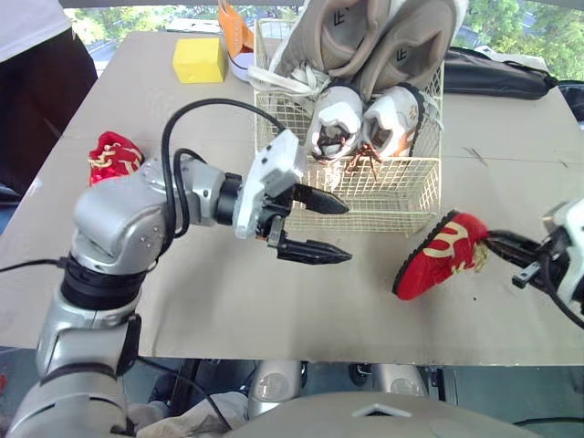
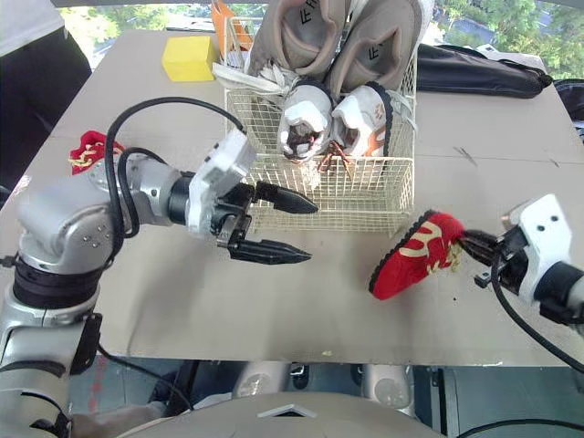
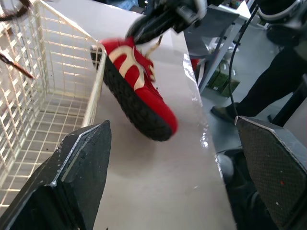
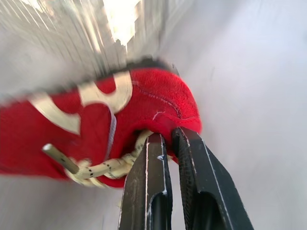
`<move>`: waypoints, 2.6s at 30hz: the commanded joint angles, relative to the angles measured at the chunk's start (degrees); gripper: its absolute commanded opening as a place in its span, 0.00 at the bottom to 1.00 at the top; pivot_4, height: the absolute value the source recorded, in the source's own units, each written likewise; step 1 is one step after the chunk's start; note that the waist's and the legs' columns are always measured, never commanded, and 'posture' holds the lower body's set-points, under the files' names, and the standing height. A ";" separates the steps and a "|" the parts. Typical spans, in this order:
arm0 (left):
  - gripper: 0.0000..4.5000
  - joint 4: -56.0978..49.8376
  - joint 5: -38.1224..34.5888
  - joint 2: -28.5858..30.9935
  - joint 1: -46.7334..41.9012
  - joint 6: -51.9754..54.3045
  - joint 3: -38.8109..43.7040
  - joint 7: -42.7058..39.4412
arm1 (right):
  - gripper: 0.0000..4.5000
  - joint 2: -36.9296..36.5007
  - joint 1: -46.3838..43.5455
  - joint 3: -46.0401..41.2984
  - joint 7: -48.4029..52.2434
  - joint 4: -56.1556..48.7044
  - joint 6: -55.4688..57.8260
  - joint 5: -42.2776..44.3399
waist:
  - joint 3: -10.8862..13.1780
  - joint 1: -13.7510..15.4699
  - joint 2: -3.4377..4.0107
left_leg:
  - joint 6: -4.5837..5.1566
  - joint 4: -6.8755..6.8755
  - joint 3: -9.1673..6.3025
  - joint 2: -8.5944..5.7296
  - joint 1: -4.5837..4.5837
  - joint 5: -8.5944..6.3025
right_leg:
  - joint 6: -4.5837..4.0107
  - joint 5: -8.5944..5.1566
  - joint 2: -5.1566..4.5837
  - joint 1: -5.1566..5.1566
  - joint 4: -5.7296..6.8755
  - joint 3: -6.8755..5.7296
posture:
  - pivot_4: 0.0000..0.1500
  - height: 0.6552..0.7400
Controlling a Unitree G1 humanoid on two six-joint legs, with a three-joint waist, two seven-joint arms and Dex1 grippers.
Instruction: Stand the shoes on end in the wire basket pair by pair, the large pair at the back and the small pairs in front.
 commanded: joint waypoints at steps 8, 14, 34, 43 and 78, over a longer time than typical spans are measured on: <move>1.00 5.80 -3.88 -3.18 -8.73 7.49 -0.60 0.40 | 0.02 -7.90 4.09 -21.56 -1.66 -5.84 2.35 19.45 | -0.03 0.01 -0.08 | 0.01 0.01 -0.02 -0.04 -0.02 0.00 | -0.06 0.03 0.00 0.02 -0.02 0.03 | 1.00 1.00; 1.00 6.66 0.26 -3.90 -9.37 3.32 -3.72 -2.20 | 0.02 -8.89 6.96 -23.86 -6.67 -6.56 0.17 23.97 | -0.04 0.03 -0.10 | 0.01 -0.01 -0.02 -0.04 -0.02 0.00 | -0.08 0.03 -0.01 0.02 -0.01 0.13 | 1.00 1.00; 1.00 2.72 0.51 -2.28 -5.80 -0.21 -1.84 -3.46 | 0.78 6.00 11.61 11.70 -59.33 6.30 -15.47 49.96 | -0.20 -1.40 -0.09 | 0.00 -0.02 0.12 -0.01 0.10 0.00 | -0.29 -0.12 0.01 -0.02 0.07 0.50 | 1.00 1.00; 1.00 -1.33 5.96 1.53 -1.24 -12.67 -0.94 -9.72 | 0.78 1.69 -0.15 25.79 -65.90 13.12 -15.09 51.80 | -0.28 -1.35 -0.11 | 0.01 -0.07 0.30 -0.02 0.03 0.00 | -0.30 -0.12 0.05 -0.14 0.02 0.67 | 1.00 1.00; 1.00 -6.29 -11.28 7.05 26.33 -12.25 31.13 1.74 | 0.02 3.60 -30.73 33.68 -29.24 4.04 -32.20 -8.22 | -0.56 -1.50 -0.13 | -0.21 -0.27 0.70 0.27 0.22 0.11 | -0.54 0.02 0.48 -0.40 0.11 1.33 | 1.00 1.00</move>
